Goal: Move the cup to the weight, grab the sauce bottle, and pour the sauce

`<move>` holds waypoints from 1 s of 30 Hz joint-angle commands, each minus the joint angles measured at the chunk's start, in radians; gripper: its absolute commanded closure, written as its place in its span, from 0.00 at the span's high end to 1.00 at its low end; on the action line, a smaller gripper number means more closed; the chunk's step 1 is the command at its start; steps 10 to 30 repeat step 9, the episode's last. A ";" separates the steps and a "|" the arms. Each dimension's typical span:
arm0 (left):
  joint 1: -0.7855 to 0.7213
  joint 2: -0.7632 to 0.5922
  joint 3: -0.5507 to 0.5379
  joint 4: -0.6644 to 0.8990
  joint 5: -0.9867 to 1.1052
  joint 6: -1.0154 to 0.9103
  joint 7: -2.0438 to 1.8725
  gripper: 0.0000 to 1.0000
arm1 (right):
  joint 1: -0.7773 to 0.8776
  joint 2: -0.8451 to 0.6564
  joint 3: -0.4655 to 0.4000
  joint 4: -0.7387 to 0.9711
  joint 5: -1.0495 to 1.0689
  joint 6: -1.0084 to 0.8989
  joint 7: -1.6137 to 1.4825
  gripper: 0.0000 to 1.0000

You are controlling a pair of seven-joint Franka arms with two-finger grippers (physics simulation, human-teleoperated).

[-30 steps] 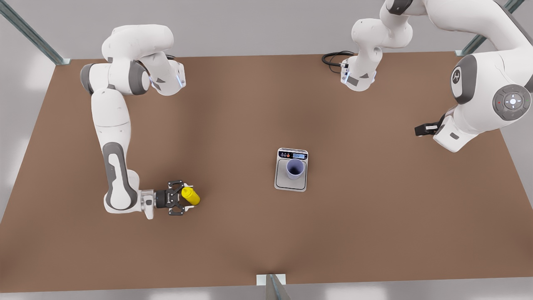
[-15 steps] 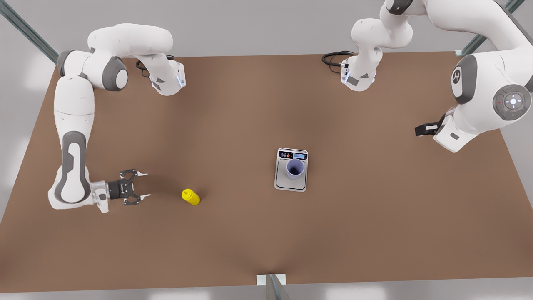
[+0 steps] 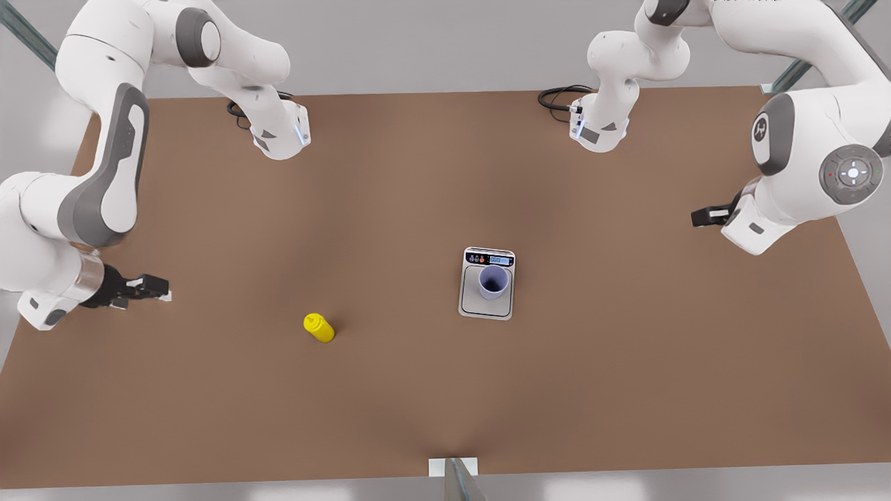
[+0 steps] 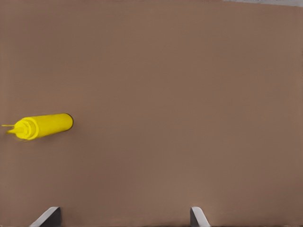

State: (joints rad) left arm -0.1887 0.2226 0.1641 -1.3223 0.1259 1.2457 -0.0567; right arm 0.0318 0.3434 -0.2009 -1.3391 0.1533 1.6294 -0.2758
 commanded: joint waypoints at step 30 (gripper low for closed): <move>-0.002 0.000 0.000 0.000 0.001 -0.003 0.000 1.00 | 0.042 -0.127 0.000 -0.089 -0.001 0.021 0.053 1.00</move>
